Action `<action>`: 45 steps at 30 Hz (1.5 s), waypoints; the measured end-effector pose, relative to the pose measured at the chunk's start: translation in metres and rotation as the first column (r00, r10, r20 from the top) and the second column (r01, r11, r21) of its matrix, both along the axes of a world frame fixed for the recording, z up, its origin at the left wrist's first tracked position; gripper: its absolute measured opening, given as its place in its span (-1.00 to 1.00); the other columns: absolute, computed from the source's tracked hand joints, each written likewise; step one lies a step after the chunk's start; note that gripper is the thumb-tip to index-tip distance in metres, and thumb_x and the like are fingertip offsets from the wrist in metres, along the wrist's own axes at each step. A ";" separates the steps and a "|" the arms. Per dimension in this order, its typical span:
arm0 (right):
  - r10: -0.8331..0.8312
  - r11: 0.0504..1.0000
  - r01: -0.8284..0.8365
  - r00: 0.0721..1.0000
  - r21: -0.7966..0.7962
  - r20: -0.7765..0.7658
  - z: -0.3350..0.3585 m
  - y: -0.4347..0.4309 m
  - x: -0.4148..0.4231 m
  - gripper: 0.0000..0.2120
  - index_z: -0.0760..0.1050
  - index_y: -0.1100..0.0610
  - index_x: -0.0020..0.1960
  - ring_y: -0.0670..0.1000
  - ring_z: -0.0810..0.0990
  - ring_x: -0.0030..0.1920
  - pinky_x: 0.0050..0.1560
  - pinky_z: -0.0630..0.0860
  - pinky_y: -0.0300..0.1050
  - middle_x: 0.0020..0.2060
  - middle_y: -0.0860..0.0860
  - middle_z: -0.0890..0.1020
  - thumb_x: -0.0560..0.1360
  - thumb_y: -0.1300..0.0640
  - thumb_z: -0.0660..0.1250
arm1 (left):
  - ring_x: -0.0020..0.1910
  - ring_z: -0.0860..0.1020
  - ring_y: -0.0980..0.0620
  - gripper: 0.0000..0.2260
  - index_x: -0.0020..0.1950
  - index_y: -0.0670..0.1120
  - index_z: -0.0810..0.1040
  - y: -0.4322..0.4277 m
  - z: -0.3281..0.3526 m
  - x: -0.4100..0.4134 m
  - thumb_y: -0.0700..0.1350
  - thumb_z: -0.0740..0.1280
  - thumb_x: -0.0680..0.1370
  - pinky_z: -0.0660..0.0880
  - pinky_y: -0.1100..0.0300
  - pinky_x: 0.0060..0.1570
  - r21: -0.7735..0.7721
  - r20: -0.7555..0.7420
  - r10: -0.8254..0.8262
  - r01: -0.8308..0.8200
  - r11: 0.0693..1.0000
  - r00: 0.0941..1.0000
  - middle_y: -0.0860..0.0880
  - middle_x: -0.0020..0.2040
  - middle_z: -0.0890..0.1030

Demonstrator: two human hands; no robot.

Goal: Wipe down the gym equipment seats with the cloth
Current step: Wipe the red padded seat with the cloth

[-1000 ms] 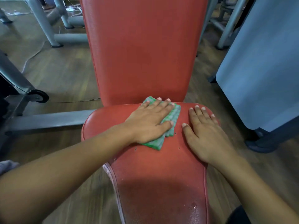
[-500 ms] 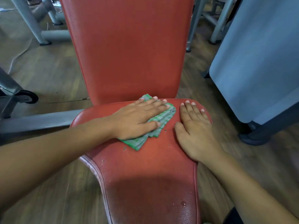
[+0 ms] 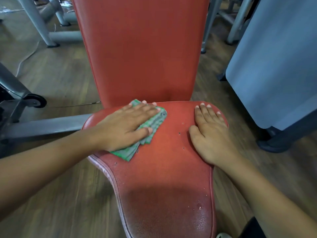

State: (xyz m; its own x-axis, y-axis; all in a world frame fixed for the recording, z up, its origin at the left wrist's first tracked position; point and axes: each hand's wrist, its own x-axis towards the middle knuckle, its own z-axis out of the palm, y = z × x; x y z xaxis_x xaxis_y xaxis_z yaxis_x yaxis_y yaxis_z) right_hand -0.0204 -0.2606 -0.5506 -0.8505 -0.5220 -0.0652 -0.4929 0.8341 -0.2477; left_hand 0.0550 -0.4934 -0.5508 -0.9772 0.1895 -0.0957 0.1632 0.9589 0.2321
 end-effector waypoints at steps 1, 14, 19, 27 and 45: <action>-0.001 1.000 0.001 1.000 0.001 0.000 0.001 0.000 0.000 -0.26 -0.09 0.15 0.57 -0.06 -0.19 0.54 0.46 -0.32 -0.15 0.56 0.05 -0.09 0.42 -0.09 -0.23 | 0.52 -0.16 0.18 -0.34 0.54 0.16 -0.13 -0.001 -0.002 -0.006 0.31 -0.21 0.45 -0.21 0.21 0.47 -0.032 0.004 0.080 -0.079 0.996 0.997 0.14 0.57 -0.08; 0.071 0.994 -0.063 0.994 -0.094 0.081 0.018 -0.001 0.023 -0.33 -0.10 0.09 0.58 -0.11 -0.21 0.53 0.43 -0.37 -0.19 0.56 -0.01 -0.12 0.50 -0.11 -0.18 | 0.54 -0.08 0.12 -0.27 0.55 0.12 -0.04 -0.010 0.001 0.047 0.32 -0.27 0.40 -0.19 0.20 0.46 -0.042 -0.066 0.300 -0.303 0.952 0.952 0.12 0.56 -0.02; 0.172 0.985 -0.166 0.975 -0.052 0.138 0.024 -0.011 0.055 -0.33 -0.14 0.06 0.58 -0.16 -0.24 0.52 0.44 -0.36 -0.21 0.56 -0.05 -0.14 0.50 -0.12 -0.23 | 0.54 -0.07 0.13 -0.33 0.56 0.09 0.00 0.032 -0.002 0.060 0.26 -0.25 0.47 -0.16 0.14 0.49 0.051 -0.150 0.248 -0.243 0.969 0.957 0.10 0.56 0.02; 0.161 0.987 -0.160 0.973 -0.018 0.163 0.025 -0.012 0.056 -0.46 -0.13 0.04 0.57 -0.18 -0.25 0.50 0.45 -0.35 -0.23 0.55 -0.08 -0.15 0.63 -0.06 -0.15 | 0.46 0.28 -0.02 -0.52 0.44 -0.03 0.38 -0.020 -0.009 0.084 0.09 0.07 0.56 0.21 -0.13 0.42 0.155 -0.292 0.226 -0.187 0.970 0.930 -0.02 0.43 0.39; 0.146 0.987 -0.154 0.975 0.037 0.165 0.025 -0.017 0.054 -0.45 -0.14 0.04 0.57 -0.18 -0.25 0.50 0.45 -0.33 -0.23 0.55 -0.08 -0.15 0.62 -0.06 -0.15 | 0.37 0.42 -0.05 -0.54 0.29 -0.14 0.55 0.019 -0.023 0.103 0.05 0.03 0.58 0.31 -0.03 0.37 0.259 -0.530 0.156 -0.016 0.966 0.833 -0.09 0.30 0.53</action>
State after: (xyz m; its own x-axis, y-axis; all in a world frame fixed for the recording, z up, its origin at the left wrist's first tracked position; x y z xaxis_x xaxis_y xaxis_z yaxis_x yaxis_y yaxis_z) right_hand 0.0334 -0.2778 -0.5254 -0.7386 -0.6357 -0.2244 -0.5704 0.7667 -0.2947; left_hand 0.1582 -0.4745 -0.5737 -0.8701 0.0503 0.4903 0.2492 0.9032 0.3495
